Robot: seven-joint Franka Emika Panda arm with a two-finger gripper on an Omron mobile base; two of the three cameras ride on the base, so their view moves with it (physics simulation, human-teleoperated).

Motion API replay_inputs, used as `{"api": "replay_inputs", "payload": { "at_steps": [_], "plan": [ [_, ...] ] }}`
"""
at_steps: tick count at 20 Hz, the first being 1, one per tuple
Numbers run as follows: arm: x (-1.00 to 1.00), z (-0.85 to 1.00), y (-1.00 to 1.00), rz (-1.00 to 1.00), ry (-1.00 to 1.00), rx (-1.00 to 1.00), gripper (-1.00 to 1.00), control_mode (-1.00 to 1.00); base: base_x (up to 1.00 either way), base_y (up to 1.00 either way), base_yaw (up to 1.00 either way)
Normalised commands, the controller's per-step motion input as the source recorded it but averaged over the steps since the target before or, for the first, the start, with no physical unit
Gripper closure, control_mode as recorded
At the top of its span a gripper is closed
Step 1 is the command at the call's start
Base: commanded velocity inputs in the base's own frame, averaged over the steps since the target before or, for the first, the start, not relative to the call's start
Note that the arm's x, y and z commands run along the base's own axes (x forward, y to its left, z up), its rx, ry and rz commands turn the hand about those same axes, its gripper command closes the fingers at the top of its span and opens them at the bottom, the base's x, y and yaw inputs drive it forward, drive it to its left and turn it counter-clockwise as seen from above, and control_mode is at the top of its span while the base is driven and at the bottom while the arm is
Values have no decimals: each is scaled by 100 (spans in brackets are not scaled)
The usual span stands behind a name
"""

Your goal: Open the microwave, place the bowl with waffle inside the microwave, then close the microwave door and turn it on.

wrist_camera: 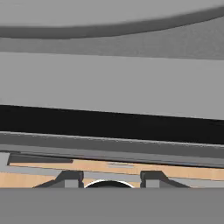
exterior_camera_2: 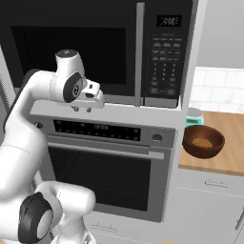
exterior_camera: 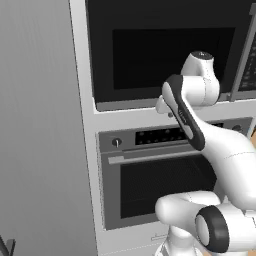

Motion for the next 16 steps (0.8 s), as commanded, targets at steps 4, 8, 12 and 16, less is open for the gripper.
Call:
{"api": "replay_inputs", "payload": {
  "at_steps": [4, 8, 12, 16],
  "plan": [
    [-40, 0, 0, 0, -2, 0, -100, -100, 0, 0, 0],
    [-84, -16, 0, -2, -2, 0, -100, -100, 0, 0, 0],
    [-74, -32, 0, -2, 0, 0, -100, -100, 0, 0, 0],
    [-61, -32, 0, -2, 0, 0, -100, -100, 0, 0, 0]
  ]
}}
